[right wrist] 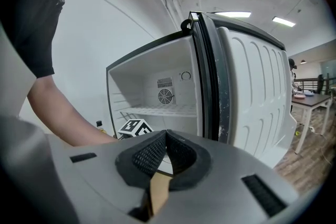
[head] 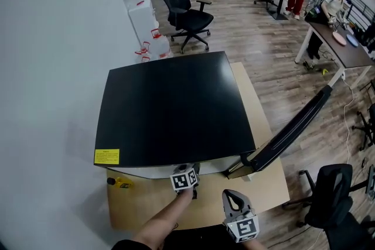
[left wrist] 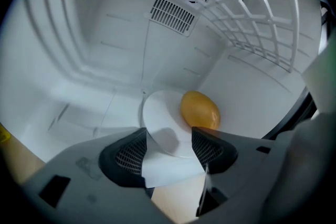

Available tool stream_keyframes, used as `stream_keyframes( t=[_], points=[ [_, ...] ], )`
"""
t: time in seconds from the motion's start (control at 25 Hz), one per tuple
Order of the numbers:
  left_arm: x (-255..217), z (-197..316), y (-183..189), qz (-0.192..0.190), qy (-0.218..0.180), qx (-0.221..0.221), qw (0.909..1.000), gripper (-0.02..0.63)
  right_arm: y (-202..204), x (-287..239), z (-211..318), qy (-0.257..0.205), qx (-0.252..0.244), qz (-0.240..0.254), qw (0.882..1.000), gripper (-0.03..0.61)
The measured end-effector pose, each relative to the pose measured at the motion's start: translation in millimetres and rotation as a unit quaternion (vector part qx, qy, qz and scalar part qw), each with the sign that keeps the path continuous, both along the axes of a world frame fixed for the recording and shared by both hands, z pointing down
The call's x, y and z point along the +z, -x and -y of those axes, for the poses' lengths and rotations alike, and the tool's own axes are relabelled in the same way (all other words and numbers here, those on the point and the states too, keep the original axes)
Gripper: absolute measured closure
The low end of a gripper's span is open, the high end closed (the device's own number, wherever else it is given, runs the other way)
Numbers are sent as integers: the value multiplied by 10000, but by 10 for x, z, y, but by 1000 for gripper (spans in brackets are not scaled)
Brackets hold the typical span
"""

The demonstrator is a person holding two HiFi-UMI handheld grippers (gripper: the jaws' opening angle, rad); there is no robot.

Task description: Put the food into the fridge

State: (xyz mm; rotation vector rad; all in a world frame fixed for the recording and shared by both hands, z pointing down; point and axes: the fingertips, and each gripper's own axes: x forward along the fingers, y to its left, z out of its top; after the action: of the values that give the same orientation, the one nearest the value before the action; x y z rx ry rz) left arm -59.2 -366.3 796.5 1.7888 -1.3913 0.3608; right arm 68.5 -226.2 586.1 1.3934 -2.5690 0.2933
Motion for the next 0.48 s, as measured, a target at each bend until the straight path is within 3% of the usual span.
stream_keyframes(
  t=[0.48],
  points=[
    [-71, -78, 77, -183, -84, -136, 9997, 368, -84, -128, -31, -95, 148, 44, 9998, 518]
  ],
)
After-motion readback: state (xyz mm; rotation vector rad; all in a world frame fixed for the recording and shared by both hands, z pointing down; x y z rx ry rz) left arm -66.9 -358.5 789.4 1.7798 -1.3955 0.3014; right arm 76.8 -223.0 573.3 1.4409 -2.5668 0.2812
